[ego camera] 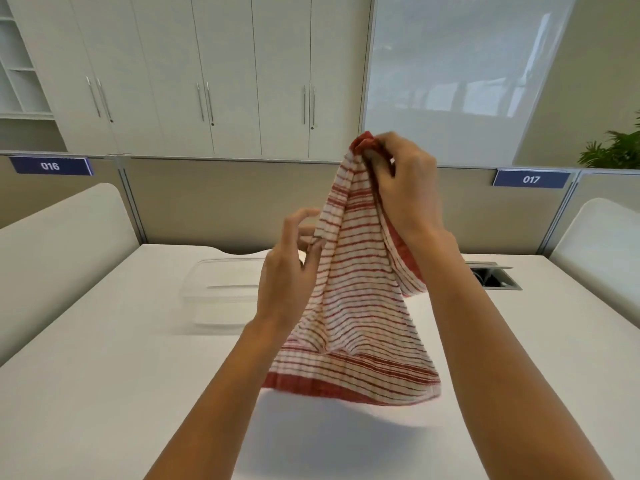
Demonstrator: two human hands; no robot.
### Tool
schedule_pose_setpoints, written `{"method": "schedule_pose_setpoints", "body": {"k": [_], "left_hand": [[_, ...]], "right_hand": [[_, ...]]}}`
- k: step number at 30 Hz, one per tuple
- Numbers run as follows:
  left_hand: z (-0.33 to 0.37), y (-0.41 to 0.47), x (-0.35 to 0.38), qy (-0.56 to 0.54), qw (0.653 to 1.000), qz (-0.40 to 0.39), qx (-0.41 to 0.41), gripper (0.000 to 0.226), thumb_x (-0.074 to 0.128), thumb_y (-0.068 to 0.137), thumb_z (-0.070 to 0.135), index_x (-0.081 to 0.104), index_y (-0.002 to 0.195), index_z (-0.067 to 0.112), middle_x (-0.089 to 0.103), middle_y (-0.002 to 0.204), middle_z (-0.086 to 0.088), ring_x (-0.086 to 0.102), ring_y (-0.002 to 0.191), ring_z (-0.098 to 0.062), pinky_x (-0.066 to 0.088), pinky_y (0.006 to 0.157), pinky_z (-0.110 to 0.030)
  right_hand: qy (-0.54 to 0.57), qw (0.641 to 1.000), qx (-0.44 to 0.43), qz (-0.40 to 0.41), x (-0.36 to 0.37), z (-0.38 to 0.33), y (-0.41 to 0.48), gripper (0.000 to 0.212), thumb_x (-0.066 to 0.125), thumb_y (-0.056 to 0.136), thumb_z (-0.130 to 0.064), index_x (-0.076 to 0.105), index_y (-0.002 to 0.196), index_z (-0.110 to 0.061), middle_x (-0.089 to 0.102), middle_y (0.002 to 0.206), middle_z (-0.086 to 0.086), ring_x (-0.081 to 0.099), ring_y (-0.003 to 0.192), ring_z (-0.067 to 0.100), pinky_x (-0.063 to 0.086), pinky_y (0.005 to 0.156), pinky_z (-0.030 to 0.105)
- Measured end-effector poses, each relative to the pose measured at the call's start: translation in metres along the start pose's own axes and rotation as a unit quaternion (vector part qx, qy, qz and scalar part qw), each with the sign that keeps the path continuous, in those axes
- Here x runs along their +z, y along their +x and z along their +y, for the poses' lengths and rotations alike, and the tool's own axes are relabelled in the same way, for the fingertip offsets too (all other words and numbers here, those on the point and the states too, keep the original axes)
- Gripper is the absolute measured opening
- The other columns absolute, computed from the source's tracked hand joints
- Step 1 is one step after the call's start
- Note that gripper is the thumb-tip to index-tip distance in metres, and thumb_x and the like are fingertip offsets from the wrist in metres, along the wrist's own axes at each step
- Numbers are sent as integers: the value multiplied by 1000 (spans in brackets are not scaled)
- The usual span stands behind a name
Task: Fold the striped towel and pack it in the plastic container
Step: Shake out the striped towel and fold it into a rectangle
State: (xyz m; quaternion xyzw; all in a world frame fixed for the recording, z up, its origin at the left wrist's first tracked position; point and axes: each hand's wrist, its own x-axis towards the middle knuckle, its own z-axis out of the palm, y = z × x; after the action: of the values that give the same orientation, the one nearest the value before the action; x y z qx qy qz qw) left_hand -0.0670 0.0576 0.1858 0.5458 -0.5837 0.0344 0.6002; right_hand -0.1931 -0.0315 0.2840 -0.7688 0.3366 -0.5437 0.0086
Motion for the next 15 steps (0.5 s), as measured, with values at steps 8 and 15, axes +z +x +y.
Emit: {"method": "schedule_pose_setpoints", "body": {"k": [8,15], "left_hand": [[-6,-59,33,85,991,-92,45,26,54,83,2,66,103,12,60,122,-5,63,96,-20,58,72,-33],[8,-72,47,10,996,-68,-54,46,44,86,55,66,102,19,59,108,10,57,95,-6,56,76,-25]], "right_hand": [[-38,998,-25,50,-9,-20,31,24,46,96,-23,62,108,-9,69,102,7,64,87,21,54,79,32],[-59,997,-20,45,-12,-23,38,25,45,97,-24,61,111,-10,68,104,5,62,91,17,43,74,18]]}}
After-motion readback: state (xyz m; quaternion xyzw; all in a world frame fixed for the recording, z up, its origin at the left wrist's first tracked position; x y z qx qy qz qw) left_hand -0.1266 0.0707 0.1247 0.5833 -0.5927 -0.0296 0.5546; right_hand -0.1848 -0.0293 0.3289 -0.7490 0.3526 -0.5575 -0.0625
